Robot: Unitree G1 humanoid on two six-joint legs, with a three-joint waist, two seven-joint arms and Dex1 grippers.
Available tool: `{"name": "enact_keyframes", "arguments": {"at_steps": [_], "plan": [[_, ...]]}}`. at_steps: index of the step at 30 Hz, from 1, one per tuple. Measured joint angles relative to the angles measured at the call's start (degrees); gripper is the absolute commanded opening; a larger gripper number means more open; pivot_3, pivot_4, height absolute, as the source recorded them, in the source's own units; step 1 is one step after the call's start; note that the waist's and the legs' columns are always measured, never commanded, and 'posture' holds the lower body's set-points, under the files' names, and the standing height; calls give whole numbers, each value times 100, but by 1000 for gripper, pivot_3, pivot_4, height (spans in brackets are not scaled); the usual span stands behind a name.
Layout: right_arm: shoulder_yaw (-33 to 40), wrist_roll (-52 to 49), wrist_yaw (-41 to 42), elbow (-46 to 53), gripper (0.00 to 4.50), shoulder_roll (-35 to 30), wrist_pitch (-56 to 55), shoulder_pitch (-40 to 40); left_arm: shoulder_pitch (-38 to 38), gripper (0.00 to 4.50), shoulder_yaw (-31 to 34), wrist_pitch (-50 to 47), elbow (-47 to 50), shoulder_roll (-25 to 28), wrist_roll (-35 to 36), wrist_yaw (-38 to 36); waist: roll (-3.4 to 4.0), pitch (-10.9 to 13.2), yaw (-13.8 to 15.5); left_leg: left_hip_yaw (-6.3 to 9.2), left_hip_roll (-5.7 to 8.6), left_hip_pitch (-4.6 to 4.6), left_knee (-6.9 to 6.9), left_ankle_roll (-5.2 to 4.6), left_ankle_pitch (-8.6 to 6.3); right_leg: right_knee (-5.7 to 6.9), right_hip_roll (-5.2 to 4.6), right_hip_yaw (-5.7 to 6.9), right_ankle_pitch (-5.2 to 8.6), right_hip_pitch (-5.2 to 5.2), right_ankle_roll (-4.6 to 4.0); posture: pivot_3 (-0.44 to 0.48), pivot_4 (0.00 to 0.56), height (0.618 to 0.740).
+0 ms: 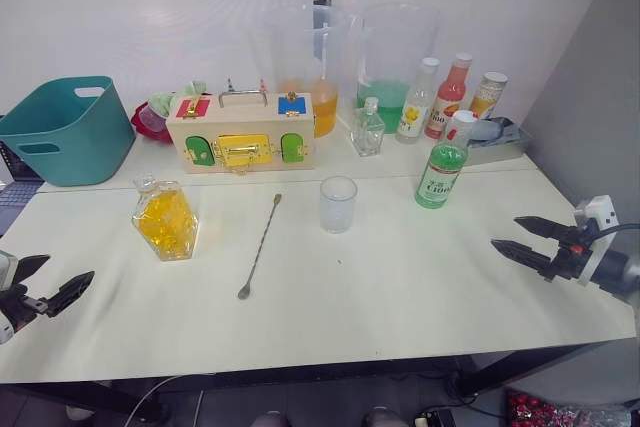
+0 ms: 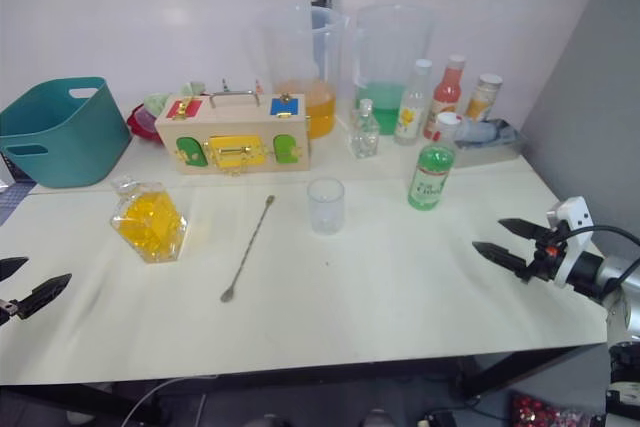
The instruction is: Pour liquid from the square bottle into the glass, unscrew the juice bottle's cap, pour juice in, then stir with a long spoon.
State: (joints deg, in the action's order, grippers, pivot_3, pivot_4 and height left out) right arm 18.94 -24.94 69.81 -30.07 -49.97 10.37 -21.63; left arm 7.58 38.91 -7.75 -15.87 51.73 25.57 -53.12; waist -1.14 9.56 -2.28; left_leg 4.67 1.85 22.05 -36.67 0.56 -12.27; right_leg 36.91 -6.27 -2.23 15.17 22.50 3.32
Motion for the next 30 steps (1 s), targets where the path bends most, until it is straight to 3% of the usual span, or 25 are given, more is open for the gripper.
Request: {"name": "enact_keyframes", "arguments": {"at_steps": [10,16,21,27,30], "plan": [[-145,-341,-160,1135,4500,235,714,-238,27,4487,155,-445,653,-344,546,34,-2,1,-18,-2,-24,4,0,3,-2,3,6,-6,-1,9,-2,0,150,740],[-926,-625,99,2078,4500,515,1558,-790,710,4487,701,-884,2202,-1422,1260,674,-5,2,-10,-14,-45,17,-6,4,-17,-2,19,-23,-4,32,-7,0,150,740],[-1503,-618,236,2457,4500,860,1612,-1330,1033,4487,756,-847,2980,-2238,1359,1401,-20,1,60,-17,-49,23,-12,4,-17,-6,28,-22,-10,35,-14,0,150,740],[-1720,-793,360,2858,4500,1050,1774,-1583,1175,4487,152,-681,3898,-3369,840,2561,-28,0,236,-17,-43,26,-21,5,-17,-21,25,-19,-19,23,-6,0,150,740],[-1719,-831,363,2998,4500,1045,1896,-1526,1075,4487,-271,-598,4019,-3589,512,2936,-33,0,264,-19,-41,25,-24,5,-17,-21,29,-19,-23,22,-8,0,150,740]]}}
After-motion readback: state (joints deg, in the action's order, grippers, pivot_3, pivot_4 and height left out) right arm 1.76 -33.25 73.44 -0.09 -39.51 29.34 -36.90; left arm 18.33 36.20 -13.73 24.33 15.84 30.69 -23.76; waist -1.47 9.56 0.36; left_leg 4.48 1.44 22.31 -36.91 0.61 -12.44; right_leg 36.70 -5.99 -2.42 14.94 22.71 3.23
